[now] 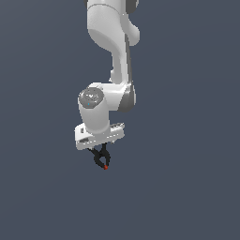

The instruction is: Pick up the object and move it to a goal position.

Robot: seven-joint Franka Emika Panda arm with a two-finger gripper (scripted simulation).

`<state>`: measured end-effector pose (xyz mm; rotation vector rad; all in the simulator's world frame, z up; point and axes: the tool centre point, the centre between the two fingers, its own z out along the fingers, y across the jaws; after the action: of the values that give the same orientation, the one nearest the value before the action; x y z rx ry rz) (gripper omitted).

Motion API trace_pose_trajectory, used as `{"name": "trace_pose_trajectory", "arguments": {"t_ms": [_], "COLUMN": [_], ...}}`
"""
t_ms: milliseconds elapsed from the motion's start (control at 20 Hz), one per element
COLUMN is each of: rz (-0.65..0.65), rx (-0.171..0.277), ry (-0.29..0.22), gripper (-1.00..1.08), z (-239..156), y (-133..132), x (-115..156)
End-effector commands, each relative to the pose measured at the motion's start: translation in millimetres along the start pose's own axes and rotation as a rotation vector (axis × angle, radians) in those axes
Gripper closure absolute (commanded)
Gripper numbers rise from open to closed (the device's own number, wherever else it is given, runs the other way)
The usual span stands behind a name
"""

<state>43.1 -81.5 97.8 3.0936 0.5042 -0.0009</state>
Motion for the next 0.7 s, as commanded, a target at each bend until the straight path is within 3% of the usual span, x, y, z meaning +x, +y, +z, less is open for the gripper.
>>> {"name": "trace_pose_trajectory", "arguments": {"t_ms": [0, 650], "rz": [-0.039, -0.103], "rx": [0.002, 0.007], "ry": [0.001, 0.001], "gripper": [-0.92, -0.92], "z": [9.7, 28.5], "y": [6.6, 18.5], "x": [2.0, 3.7]}}
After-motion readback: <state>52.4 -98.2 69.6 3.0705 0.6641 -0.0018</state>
